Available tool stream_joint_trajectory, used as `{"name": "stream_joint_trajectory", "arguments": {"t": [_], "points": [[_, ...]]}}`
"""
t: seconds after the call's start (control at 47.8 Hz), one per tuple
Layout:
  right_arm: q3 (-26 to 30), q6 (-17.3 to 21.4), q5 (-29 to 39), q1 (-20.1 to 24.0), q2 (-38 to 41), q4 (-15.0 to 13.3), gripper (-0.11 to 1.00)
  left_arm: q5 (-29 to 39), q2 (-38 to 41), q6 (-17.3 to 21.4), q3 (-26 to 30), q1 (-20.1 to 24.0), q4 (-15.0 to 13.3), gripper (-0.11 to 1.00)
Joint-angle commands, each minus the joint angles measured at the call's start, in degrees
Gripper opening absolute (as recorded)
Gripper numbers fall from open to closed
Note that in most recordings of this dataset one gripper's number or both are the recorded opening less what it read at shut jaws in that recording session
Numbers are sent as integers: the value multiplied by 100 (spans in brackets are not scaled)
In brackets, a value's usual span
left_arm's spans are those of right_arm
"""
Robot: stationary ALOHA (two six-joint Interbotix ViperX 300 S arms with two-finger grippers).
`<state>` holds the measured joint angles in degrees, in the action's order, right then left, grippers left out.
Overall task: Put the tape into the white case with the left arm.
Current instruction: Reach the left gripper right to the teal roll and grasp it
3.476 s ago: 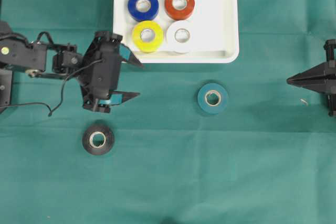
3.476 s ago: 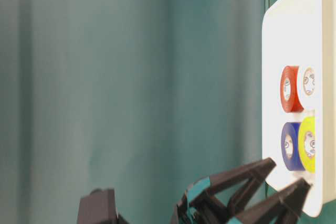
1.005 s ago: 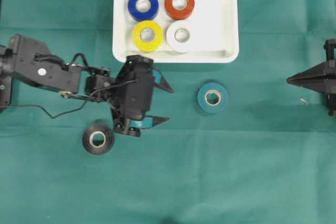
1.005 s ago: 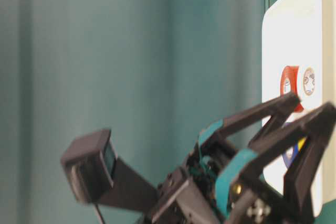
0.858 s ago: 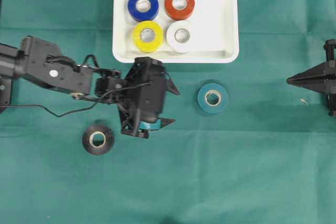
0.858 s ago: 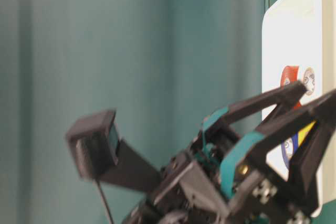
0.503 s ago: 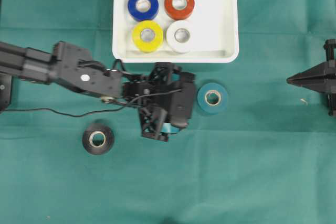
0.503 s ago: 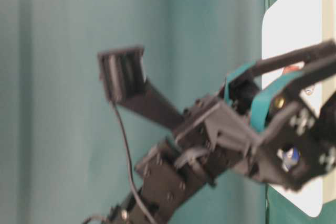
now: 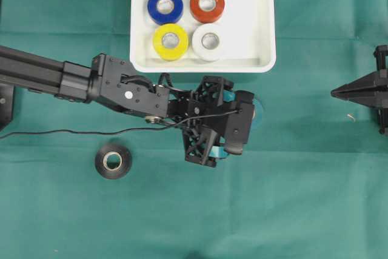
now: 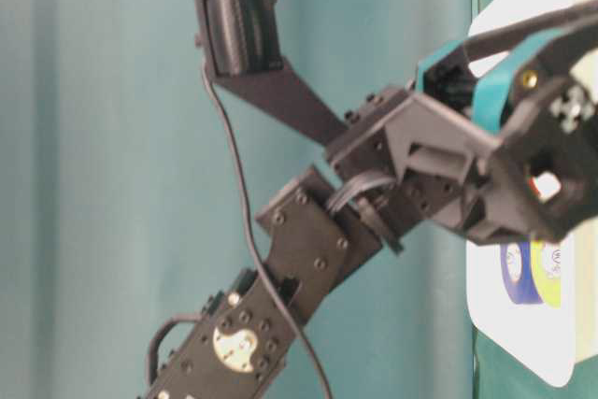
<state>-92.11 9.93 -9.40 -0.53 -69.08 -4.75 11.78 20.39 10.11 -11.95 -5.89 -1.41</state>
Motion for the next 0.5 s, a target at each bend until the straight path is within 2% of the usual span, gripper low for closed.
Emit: {"name": "stream_joint_trajectory", "arguments": {"t": [0.0, 0.482], "points": [[62, 0, -26, -9, 44, 0, -9, 18, 35, 0, 272, 62, 18, 80], [62, 0, -26, 0, 44, 0, -9, 439, 536, 9, 712, 211, 18, 80]]}}
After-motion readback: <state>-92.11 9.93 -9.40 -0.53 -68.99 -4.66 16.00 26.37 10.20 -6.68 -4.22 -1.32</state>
